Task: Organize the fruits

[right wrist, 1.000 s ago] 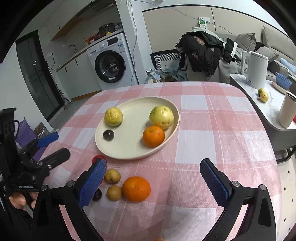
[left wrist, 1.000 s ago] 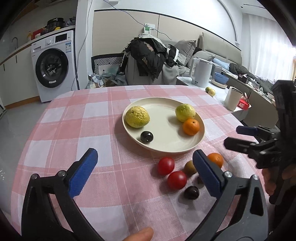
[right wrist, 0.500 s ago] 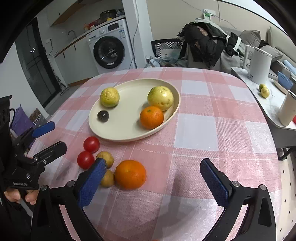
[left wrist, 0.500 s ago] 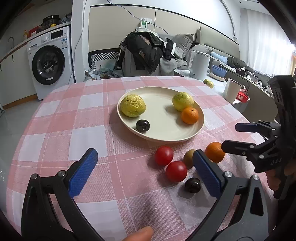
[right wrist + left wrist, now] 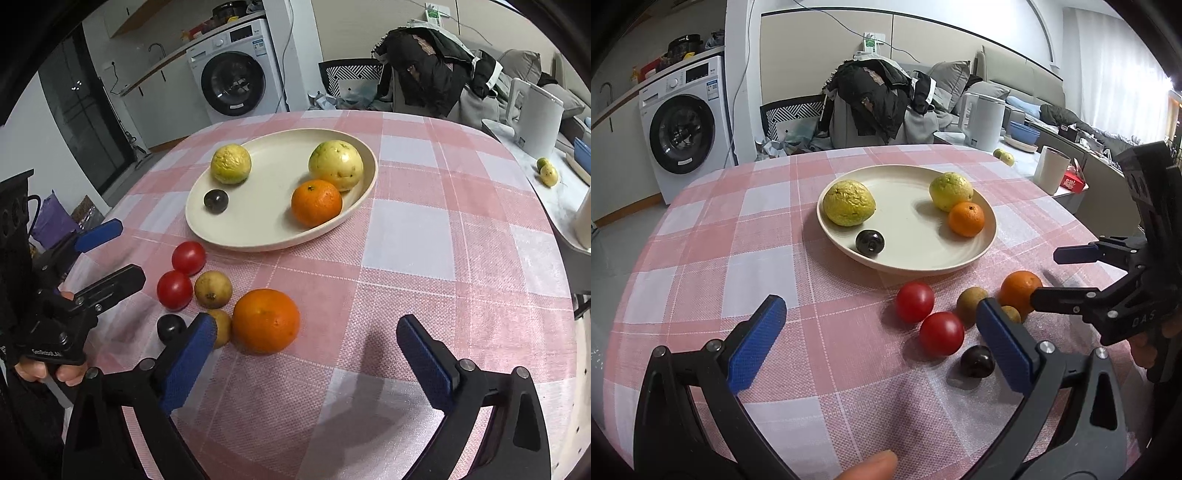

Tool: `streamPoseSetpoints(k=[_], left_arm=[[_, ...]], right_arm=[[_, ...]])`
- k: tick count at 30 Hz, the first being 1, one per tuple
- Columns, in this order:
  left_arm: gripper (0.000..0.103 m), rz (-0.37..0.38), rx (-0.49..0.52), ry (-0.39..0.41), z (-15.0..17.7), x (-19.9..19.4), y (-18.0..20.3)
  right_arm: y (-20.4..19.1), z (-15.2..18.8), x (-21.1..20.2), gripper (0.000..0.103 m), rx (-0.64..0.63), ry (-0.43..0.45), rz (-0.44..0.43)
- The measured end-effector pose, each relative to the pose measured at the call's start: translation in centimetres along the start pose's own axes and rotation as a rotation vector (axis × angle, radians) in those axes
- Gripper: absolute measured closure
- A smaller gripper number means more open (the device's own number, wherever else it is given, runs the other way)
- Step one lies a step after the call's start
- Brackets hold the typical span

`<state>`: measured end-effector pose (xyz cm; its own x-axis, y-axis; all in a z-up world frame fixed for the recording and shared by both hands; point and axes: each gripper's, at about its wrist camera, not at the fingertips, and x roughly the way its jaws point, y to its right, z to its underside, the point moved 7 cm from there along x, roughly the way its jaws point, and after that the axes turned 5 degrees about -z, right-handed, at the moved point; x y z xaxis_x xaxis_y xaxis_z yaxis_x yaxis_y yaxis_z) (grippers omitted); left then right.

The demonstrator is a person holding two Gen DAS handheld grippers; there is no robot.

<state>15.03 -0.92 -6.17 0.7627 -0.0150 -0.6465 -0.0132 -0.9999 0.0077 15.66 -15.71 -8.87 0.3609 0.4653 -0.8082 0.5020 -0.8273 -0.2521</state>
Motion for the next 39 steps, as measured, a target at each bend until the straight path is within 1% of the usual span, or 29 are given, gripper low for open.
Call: streamPoseSetpoints(k=[7,21,30,32,39], left_arm=[[0.001,0.001,-0.011,-0.006,0.1,0.2,-0.3],[0.001,0.001,-0.012,-0.015,0.2,0.5,-0.5],[0.001,-0.001,-0.009,-0.025,0.4,0.7,-0.4],[0.001,0.002,-0.008,-0.030,0.5,0.8,-0.3],[0.001,0.012,0.000,-0.056,0.8,1.2,0.1]], right_arm=[[-0.4,0.3,0.6,0.005,-0.030,-0.023,0.022],[-0.2,0.5,1.3,0.006,-0.036,-0.043,0.045],[-0.6,0.6,1.5,0.020,-0.057,-0.045,0.042],[-0.8,0.6,1.5,0.028,-0.063,-0.040,0.034],[-1.7,0.4,1.7,0.045,-0.074,-0.030,0.000]])
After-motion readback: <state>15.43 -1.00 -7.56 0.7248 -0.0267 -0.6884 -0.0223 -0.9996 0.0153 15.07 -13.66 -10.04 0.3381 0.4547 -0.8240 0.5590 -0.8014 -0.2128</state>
